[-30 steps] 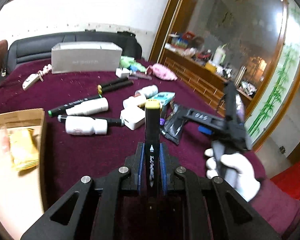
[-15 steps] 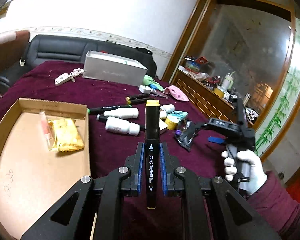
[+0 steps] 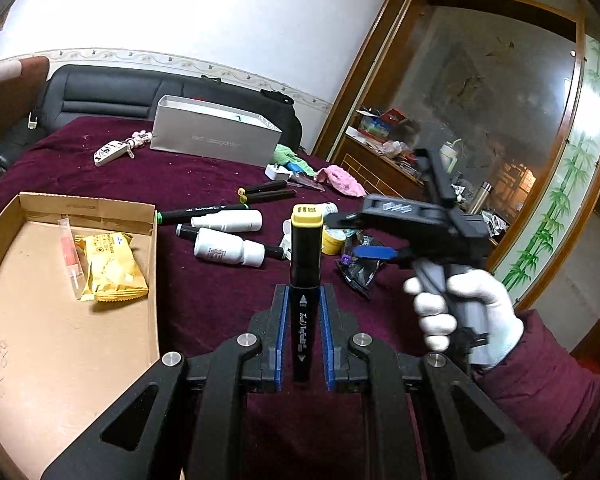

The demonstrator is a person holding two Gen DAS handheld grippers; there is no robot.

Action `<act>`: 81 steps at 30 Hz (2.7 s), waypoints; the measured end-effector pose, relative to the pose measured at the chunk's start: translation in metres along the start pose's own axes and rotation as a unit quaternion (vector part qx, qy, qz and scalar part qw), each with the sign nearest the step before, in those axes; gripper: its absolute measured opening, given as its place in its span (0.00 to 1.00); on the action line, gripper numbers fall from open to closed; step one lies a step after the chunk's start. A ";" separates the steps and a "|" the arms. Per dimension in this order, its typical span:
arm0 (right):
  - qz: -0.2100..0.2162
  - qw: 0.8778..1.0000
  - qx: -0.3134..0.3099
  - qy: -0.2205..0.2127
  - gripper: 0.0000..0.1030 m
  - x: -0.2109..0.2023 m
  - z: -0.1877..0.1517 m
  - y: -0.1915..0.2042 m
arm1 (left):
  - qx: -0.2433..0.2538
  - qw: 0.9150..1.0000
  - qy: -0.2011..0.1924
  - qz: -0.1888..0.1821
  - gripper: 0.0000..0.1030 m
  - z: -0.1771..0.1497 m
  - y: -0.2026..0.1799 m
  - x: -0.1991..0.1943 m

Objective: Organize objects
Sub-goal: 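Lift the black marker with left gripper while right grasps the white charger, then carry marker and charger to the box and release both inside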

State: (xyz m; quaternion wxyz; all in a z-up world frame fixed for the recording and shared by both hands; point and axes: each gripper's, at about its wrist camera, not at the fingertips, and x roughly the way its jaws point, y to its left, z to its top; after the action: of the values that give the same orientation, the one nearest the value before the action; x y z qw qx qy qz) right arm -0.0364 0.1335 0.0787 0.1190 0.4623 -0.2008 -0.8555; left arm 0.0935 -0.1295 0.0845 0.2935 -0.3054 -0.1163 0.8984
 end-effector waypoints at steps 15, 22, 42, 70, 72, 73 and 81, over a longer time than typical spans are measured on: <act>-0.116 0.984 -0.129 0.037 0.53 0.059 0.003 0.024 | -0.007 1.000 0.007 -0.012 0.12 -0.002 0.002 0.006; -0.065 0.996 -0.061 0.027 0.48 0.038 0.003 0.010 | -0.006 1.000 0.003 -0.015 0.12 -0.002 -0.003 0.002; 0.106 0.994 0.036 0.012 0.47 -0.041 -0.054 0.007 | 0.001 0.999 -0.040 -0.017 0.12 -0.003 -0.023 -0.036; 0.172 0.972 -0.109 0.119 0.48 0.034 -0.076 0.197 | -0.032 0.980 -0.093 0.171 0.12 0.005 0.103 -0.132; 0.168 0.969 -0.121 0.138 0.48 0.053 -0.082 0.213 | -0.025 0.980 -0.075 0.180 0.12 0.009 0.113 -0.124; 0.166 0.968 -0.124 0.144 0.48 0.059 -0.084 0.217 | -0.026 0.981 -0.063 0.183 0.12 0.012 0.121 -0.118; 0.128 0.963 -0.143 0.188 0.48 0.119 -0.091 0.250 | -0.096 0.979 0.011 0.177 0.12 0.029 0.189 -0.080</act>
State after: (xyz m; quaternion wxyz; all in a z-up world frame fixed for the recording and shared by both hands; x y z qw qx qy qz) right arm -0.0198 -0.1563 0.0588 0.3283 0.5633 -0.1079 -0.7505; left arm 0.0408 -0.3300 0.0719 0.0999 -0.3574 -0.1428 0.9176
